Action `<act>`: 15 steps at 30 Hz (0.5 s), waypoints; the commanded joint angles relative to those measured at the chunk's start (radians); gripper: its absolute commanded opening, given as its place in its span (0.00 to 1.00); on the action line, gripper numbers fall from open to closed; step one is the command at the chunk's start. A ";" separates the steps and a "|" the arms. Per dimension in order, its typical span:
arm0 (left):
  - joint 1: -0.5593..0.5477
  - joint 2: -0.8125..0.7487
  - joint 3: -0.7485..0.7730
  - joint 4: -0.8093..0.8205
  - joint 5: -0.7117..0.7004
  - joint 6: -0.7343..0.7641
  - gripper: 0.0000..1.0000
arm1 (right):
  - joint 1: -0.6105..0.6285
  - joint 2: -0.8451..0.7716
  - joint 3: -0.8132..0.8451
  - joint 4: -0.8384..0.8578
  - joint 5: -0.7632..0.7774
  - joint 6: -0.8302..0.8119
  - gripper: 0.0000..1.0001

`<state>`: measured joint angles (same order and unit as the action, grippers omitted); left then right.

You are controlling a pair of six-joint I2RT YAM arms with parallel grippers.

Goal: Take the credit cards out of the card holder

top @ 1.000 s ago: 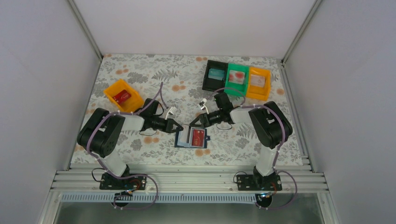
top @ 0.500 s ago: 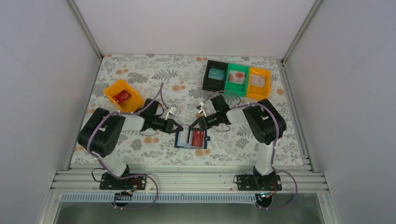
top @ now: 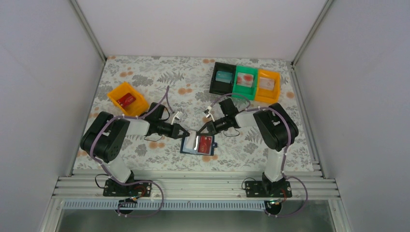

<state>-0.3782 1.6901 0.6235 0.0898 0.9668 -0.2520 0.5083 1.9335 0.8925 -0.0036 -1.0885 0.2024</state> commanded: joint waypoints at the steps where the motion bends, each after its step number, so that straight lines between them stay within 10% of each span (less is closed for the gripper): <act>1: -0.004 0.011 0.018 0.001 -0.032 0.036 0.07 | -0.015 -0.048 0.013 -0.065 -0.015 -0.055 0.04; 7: -0.004 0.016 0.022 -0.001 -0.032 0.030 0.16 | -0.016 -0.051 0.029 -0.097 -0.021 -0.062 0.04; 15: -0.005 0.016 0.024 -0.017 -0.056 0.037 0.02 | -0.045 -0.058 0.067 -0.225 0.049 -0.107 0.04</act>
<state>-0.3809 1.6955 0.6285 0.0734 0.9245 -0.2428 0.4923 1.9125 0.9375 -0.1440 -1.0790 0.1436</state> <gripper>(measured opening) 0.034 0.046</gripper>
